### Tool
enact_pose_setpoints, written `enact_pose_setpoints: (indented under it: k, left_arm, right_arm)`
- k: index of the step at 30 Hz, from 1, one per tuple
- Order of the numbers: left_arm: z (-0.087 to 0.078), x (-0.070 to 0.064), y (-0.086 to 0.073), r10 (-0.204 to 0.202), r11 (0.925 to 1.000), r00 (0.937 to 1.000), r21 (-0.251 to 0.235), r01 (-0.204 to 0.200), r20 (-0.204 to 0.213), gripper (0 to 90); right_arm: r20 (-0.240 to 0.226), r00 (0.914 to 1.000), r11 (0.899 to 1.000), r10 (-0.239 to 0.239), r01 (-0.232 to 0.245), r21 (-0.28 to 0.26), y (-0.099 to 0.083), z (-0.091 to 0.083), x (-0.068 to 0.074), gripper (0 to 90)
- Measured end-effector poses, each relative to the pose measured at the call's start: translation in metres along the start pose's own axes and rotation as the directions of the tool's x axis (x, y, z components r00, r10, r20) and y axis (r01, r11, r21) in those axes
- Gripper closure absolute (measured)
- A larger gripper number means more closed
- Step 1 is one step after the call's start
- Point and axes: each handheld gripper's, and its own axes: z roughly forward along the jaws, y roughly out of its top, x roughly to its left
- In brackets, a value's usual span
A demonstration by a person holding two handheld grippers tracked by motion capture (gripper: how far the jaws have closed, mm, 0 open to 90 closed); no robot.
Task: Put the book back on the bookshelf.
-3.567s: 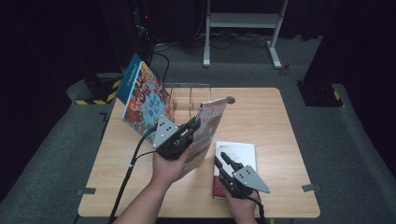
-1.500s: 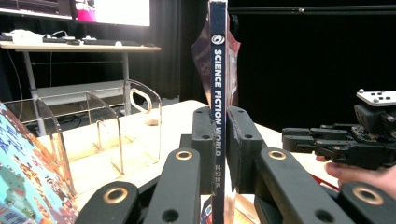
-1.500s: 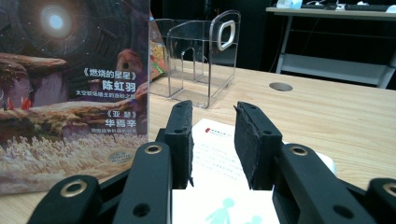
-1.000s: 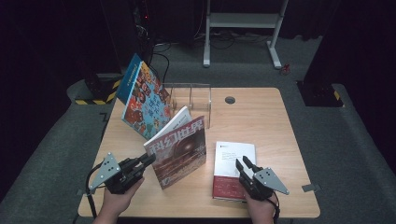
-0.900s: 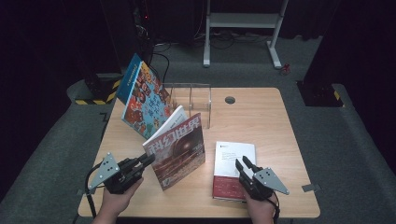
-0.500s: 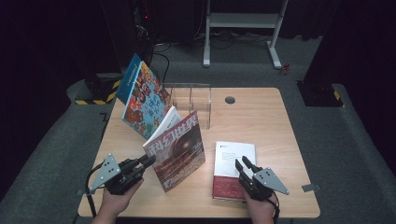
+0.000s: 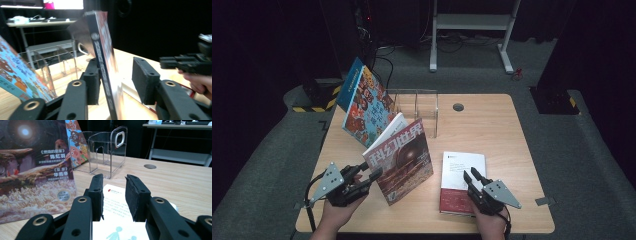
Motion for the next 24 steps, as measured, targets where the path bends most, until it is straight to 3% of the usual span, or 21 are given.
enact_pose_setpoints:
  k: [1, 3, 4, 6, 9, 13, 17, 24]
  left_arm:
    - [0.003, 0.001, 0.001, -0.018, 0.9998, 0.9998, 0.004, 0.019, -0.008, 62.4]
    - [0.008, 0.001, 0.002, -0.018, 0.9998, 0.999, 0.005, 0.018, -0.042, 69.3]
    - [0.009, 0.0, 0.002, -0.012, 0.9999, 0.9992, 0.012, 0.012, -0.038, 73.7]
    - [0.014, -0.004, 0.002, 0.004, 0.9997, 0.9992, 0.024, -0.004, -0.04, 73.9]
    - [0.015, -0.009, 0.003, 0.016, 0.9999, 0.9994, 0.002, -0.016, -0.029, 76.7]
    - [0.015, -0.015, 0.007, 0.066, 0.9977, 0.9978, -0.016, -0.066, -0.006, 80.5]
    - [0.018, -0.023, 0.009, 0.124, 0.9922, 0.9922, -0.011, -0.124, -0.014, 82.5]
    - [0.017, -0.017, 0.006, 0.079, 0.9966, 0.9967, -0.022, -0.08, -0.018, 83.1]
  right_arm:
    - [-0.001, 1.0, 1.0, 0.0, 0.0, 0.001, 0.0, 0.0, 0.0, 67.6]
    - [-0.002, 1.0, 1.0, 0.0, 0.0, 0.005, 0.0, 0.001, 0.001, 67.6]
    - [-0.003, 1.0, 1.0, 0.0, 0.0, 0.004, 0.0, 0.001, 0.002, 67.5]
    - [-0.005, 1.0, 1.0, -0.001, 0.001, 0.003, 0.0, 0.001, 0.003, 67.6]
    - [-0.003, 1.0, 1.0, -0.001, 0.001, 0.004, 0.0, 0.001, 0.002, 67.6]
    - [-0.001, 1.0, 1.0, 0.0, 0.0, 0.002, 0.0, 0.001, 0.001, 67.7]
    - [-0.003, 1.0, 1.0, 0.003, -0.003, 0.001, 0.0, 0.0, 0.002, 67.7]
    - [-0.003, 1.0, 1.0, 0.004, -0.004, 0.0, 0.0, -0.001, 0.001, 67.8]
